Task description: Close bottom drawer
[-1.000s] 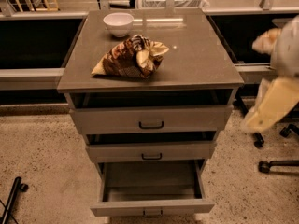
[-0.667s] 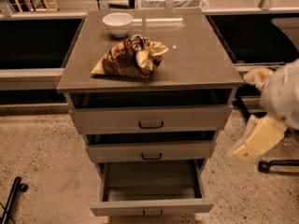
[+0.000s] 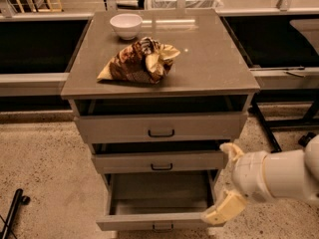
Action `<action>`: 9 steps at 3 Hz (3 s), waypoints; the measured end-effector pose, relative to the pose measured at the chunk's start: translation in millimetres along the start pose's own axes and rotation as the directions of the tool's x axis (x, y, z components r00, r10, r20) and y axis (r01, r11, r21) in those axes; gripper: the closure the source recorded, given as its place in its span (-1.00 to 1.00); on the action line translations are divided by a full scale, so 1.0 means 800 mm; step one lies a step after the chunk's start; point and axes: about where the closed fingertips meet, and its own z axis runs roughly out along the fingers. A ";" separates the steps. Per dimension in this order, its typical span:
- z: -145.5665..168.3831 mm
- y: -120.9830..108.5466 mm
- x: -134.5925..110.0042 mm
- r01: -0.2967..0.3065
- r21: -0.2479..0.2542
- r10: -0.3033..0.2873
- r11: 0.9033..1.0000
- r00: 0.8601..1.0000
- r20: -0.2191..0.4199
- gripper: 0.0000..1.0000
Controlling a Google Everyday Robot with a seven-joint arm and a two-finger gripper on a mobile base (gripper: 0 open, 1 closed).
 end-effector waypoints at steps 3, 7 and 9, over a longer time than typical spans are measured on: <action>0.099 0.024 0.028 0.006 -0.086 0.005 0.996 0.991 0.133 -1.00; 0.272 0.045 0.147 0.067 -0.032 -0.057 0.997 0.968 0.243 -1.00; 0.350 0.008 0.252 0.125 -0.061 -0.116 0.990 0.985 0.129 -1.00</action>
Offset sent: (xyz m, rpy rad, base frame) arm 0.0232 0.0312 -0.0456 0.0955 0.0115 0.1052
